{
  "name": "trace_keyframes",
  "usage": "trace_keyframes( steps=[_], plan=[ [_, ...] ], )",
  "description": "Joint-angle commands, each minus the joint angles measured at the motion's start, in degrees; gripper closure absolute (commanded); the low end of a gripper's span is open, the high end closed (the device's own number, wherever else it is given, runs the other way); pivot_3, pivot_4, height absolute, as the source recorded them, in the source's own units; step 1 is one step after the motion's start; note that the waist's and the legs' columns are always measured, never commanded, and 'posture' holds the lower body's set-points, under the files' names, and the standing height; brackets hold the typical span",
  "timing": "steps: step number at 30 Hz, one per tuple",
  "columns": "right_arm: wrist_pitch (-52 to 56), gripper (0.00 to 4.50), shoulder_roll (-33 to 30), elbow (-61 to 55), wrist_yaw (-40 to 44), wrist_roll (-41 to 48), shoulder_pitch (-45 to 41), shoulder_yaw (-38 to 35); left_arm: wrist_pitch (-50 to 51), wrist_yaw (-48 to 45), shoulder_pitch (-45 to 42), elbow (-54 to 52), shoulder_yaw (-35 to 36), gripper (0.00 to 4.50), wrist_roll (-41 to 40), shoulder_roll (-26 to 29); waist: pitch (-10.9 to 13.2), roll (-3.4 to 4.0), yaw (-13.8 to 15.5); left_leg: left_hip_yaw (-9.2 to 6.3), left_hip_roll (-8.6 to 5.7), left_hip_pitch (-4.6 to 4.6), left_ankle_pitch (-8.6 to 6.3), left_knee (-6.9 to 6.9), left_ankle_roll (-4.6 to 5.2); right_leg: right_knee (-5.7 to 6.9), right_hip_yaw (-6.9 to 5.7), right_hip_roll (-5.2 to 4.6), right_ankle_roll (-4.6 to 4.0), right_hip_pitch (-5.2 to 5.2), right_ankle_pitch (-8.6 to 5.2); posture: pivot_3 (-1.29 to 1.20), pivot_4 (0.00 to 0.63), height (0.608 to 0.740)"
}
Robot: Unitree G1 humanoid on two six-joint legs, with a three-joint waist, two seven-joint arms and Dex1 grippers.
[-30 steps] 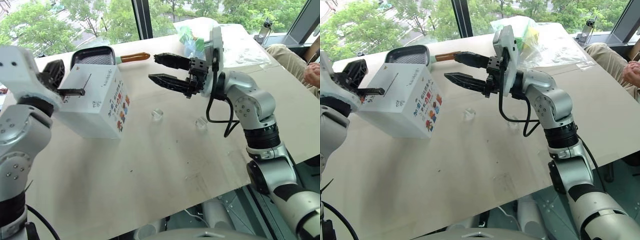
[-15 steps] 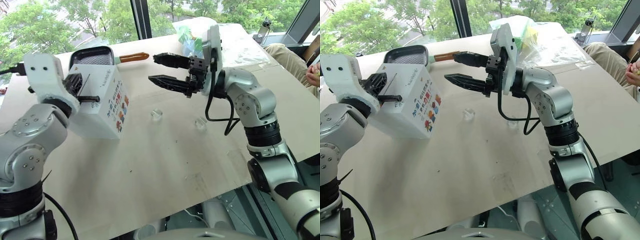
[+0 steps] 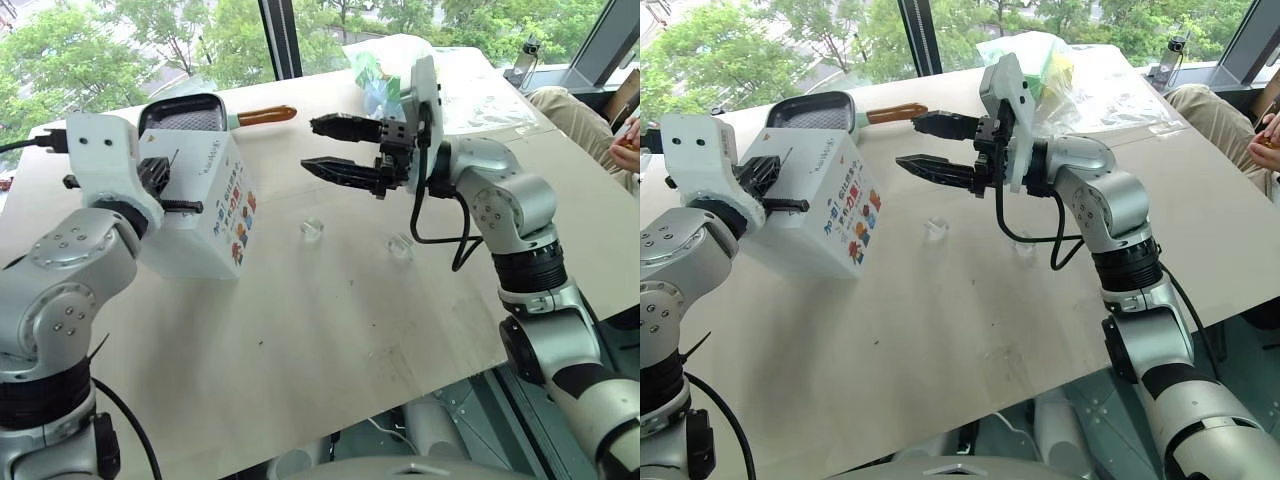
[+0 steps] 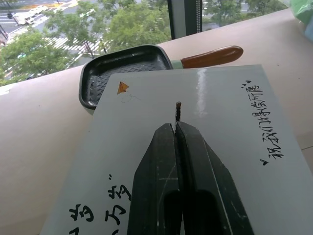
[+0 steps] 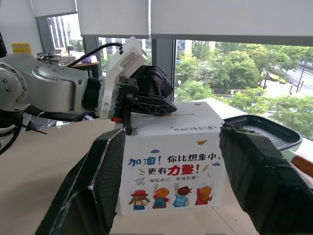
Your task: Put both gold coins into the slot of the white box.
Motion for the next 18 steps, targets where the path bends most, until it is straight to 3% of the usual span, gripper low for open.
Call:
trace_keyframes(
  steps=[1, 4, 7, 15, 18],
  plan=[
    [0.0, 1.23, -0.1, -2.9, 0.7, 0.6, -0.3, -0.1, 2.2, 0.0, 0.1, -0.6, 1.0, 4.50, 1.4, -1.6, 0.0, 0.00, 0.0, 0.01, 0.00, 0.01, 0.00, 0.00, 0.00, 0.01, 0.01, 0.00, 0.00, 0.00, 0.00, 0.00, 0.150, 0.721],
    [0.2, 1.23, 0.0, -2.8, 0.7, 0.5, -0.4, -0.1, 3.0, -0.2, -0.2, -0.5, 1.3, 4.50, 1.8, -3.0, 0.0, -0.01, 0.0, 0.01, 0.00, 0.01, 0.00, 0.01, 0.00, 0.02, 0.01, 0.00, 0.00, 0.00, 0.00, 0.00, 0.150, 0.721],
    [0.3, 1.19, 0.0, -3.0, 0.7, 0.4, -0.2, -0.1, 3.4, -1.1, -0.5, -0.6, 2.2, 3.81, 2.6, -4.3, 0.0, -0.01, 0.0, 0.04, -0.01, 0.03, 0.00, 0.02, 0.00, 0.04, 0.04, -0.01, 0.00, 0.01, 0.00, 0.00, 0.150, 0.721],
    [0.5, 1.19, -0.3, -3.0, 0.6, 0.4, 0.0, -0.2, -2.7, -5.2, -2.0, -1.1, 1.3, 0.04, 9.4, -4.3, 0.0, -0.01, 0.1, 0.02, -0.01, 0.04, 0.03, 0.03, -0.04, 0.08, 0.02, -0.01, -0.01, 0.01, 0.01, 0.00, 0.150, 0.721],
    [1.2, 1.19, -0.8, -3.7, 0.4, 0.8, 0.6, -0.7, -7.5, -8.6, -3.9, -2.7, 1.6, 0.04, 9.8, -5.5, 0.0, -0.01, 0.2, 0.00, -0.01, 0.00, 0.03, 0.03, -0.04, 0.05, 0.01, -0.01, 0.00, 0.00, 0.01, 0.00, 0.150, 0.721]
  ],
)
